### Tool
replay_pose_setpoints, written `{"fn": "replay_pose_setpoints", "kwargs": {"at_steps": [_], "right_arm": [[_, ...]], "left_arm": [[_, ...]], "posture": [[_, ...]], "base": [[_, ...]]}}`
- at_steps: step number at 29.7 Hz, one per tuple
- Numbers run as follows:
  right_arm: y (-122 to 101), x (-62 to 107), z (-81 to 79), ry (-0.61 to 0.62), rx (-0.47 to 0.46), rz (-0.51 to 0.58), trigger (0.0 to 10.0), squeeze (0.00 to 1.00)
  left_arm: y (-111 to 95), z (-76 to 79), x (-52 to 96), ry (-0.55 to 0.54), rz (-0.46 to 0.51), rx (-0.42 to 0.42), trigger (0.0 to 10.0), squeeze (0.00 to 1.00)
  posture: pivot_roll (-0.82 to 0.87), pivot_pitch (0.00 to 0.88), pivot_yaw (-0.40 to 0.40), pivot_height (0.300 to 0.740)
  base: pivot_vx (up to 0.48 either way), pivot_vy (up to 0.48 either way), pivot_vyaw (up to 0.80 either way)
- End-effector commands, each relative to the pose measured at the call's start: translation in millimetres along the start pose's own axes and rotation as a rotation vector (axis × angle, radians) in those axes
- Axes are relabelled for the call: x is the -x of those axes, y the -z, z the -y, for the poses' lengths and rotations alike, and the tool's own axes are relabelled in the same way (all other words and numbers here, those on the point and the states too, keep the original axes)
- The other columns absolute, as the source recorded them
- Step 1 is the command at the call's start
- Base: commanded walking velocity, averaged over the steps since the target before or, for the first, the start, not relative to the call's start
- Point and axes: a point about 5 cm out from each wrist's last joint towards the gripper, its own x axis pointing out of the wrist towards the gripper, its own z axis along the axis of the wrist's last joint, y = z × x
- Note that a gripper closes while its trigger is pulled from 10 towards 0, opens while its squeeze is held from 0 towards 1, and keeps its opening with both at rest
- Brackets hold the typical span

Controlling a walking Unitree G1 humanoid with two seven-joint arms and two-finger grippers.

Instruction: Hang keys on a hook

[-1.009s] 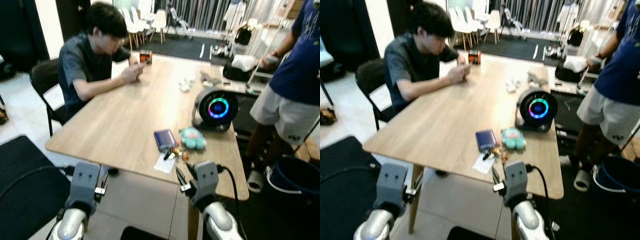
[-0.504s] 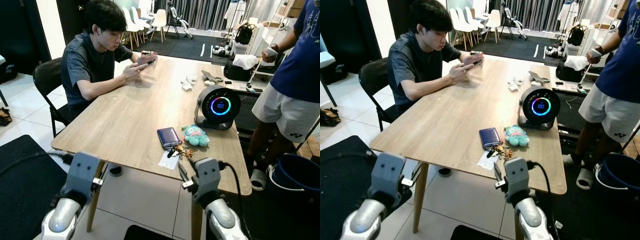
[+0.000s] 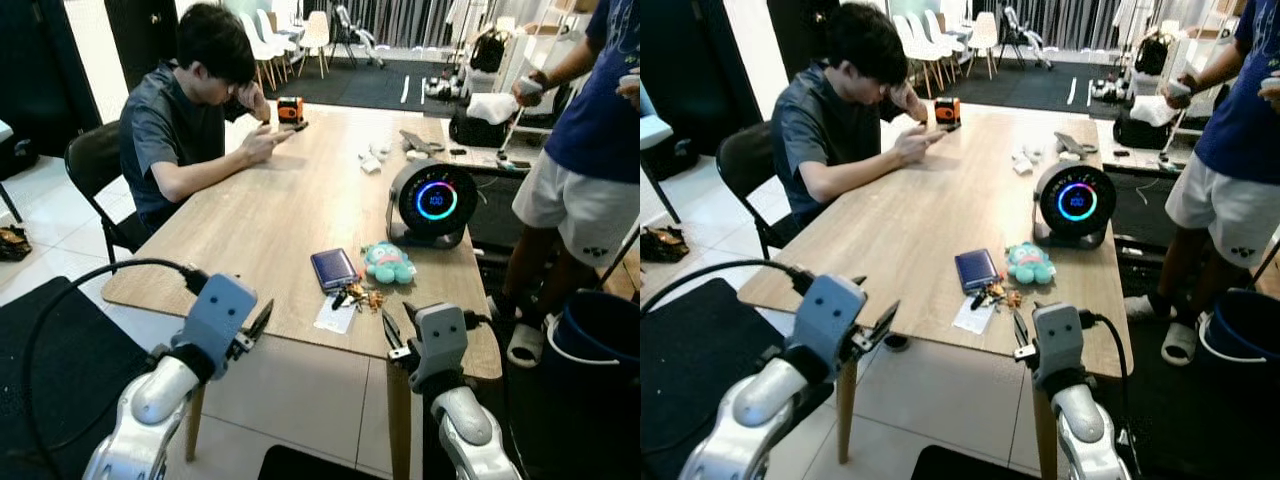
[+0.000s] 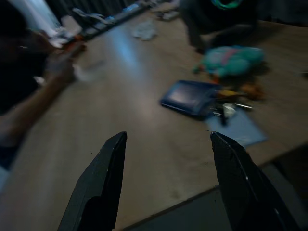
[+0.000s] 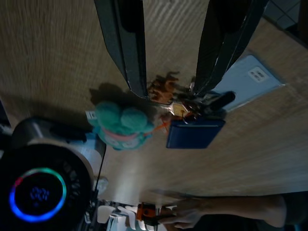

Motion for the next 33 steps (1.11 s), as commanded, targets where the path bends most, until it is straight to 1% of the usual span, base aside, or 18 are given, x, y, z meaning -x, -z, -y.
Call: {"fn": "replay_pose_setpoints", "kwargs": {"at_steps": [1,3,4,7,8,12,15,20,21,22,23,24,27,28,29,30,32,33], "right_arm": [[3,0.5,5.7,0.027,0.010,-0.022,10.0,0.00],[3,0.3,6.3,0.030,0.011,-0.021,10.0,0.00],[6,-0.7,9.8,0.042,0.025,-0.047,10.0,0.00],[10,-3.1,9.1,0.024,0.047,-0.079,10.0,0.00],[10,-3.1,9.1,0.024,0.047,-0.079,10.0,0.00],[9,-6.5,8.1,0.015,0.033,-0.081,10.0,0.00],[8,-9.3,8.7,0.012,-0.004,-0.075,10.0,0.00],[7,-14.5,-4.6,-0.091,-0.013,-0.087,10.0,0.00],[7,-17.7,-13.7,-0.153,0.010,-0.094,10.0,0.00],[7,-17.7,-13.7,-0.153,0.010,-0.094,10.0,0.00],[4,-22.4,-21.7,-0.192,0.008,-0.086,10.0,0.00],[4,-22.4,-21.7,-0.192,0.008,-0.086,10.0,0.00],[-7,-35.9,-34.8,-0.224,-0.004,-0.050,10.0,0.00],[-7,-35.9,-34.8,-0.224,-0.004,-0.050,10.0,0.00],[-9,-39.1,-36.4,-0.219,-0.007,-0.039,10.0,0.00],[-9,-39.1,-36.4,-0.219,-0.007,-0.039,10.0,0.00],[-14,-45.7,-40.7,-0.224,-0.014,-0.025,10.0,0.00],[-14,-45.7,-40.7,-0.224,-0.014,-0.025,10.0,0.00]], "left_arm": [[4,10.4,-4.2,0.040,-0.032,0.002,10.0,0.00],[3,12.0,-5.0,0.046,-0.034,0.001,10.0,0.00],[0,21.4,-15.6,0.093,-0.036,0.009,10.0,0.00],[-6,28.8,-29.8,0.133,-0.055,0.033,10.0,0.00],[-6,28.8,-29.8,0.133,-0.055,0.033,10.0,0.00],[-13,25.9,-42.2,0.124,-0.075,0.071,10.0,0.00],[-16,22.3,-50.2,0.106,-0.095,0.046,10.0,0.00],[-19,11.6,-50.5,0.078,-0.089,0.006,10.0,0.00],[-18,4.7,-45.9,0.073,-0.098,-0.010,10.0,0.00],[-18,4.7,-45.9,0.073,-0.098,-0.010,10.0,0.00],[-15,-3.5,-40.7,0.054,-0.123,-0.016,10.0,0.00],[-15,-3.5,-40.7,0.054,-0.123,-0.016,10.0,0.00],[0,-16.9,-35.1,-0.073,-0.213,0.023,10.0,0.00],[0,-16.9,-35.1,-0.073,-0.213,0.023,10.0,0.00],[6,-19.1,-36.3,-0.132,-0.258,0.047,10.0,0.00],[6,-19.1,-36.3,-0.132,-0.258,0.047,10.0,0.00],[21,-26.0,-38.1,-0.245,-0.348,0.096,10.0,0.00],[21,-26.0,-38.1,-0.245,-0.348,0.096,10.0,0.00]], "posture": [[0.06,0.144,0.085,0.740],[0.06,0.144,0.085,0.740],[0.06,0.150,0.094,0.740],[0.07,0.147,0.093,0.740],[0.07,0.147,0.093,0.740],[0.07,0.145,0.088,0.740],[0.07,0.143,0.087,0.740],[0.07,0.144,0.091,0.740],[0.08,0.143,0.083,0.740],[0.08,0.143,0.083,0.740],[0.09,0.143,0.076,0.740],[0.09,0.143,0.076,0.740],[0.12,0.136,0.043,0.740],[0.12,0.136,0.043,0.740],[0.13,0.133,0.032,0.740],[0.13,0.133,0.032,0.740],[0.14,0.127,0.014,0.740],[0.14,0.127,0.014,0.740]], "base": [[0.000,0.000,0.00],[0.000,0.000,0.00],[0.000,0.000,0.00],[0.000,0.000,0.00],[0.000,0.000,0.00],[0.000,0.000,0.00],[0.000,0.000,0.00],[0.000,0.000,0.00],[0.000,0.000,0.00],[0.000,0.000,0.00],[0.000,0.000,0.00],[0.000,0.000,0.00],[0.000,0.000,0.00],[0.000,0.000,0.00],[0.000,0.000,0.00],[0.000,0.000,0.00],[0.000,0.000,0.00],[0.000,0.000,0.00]]}}
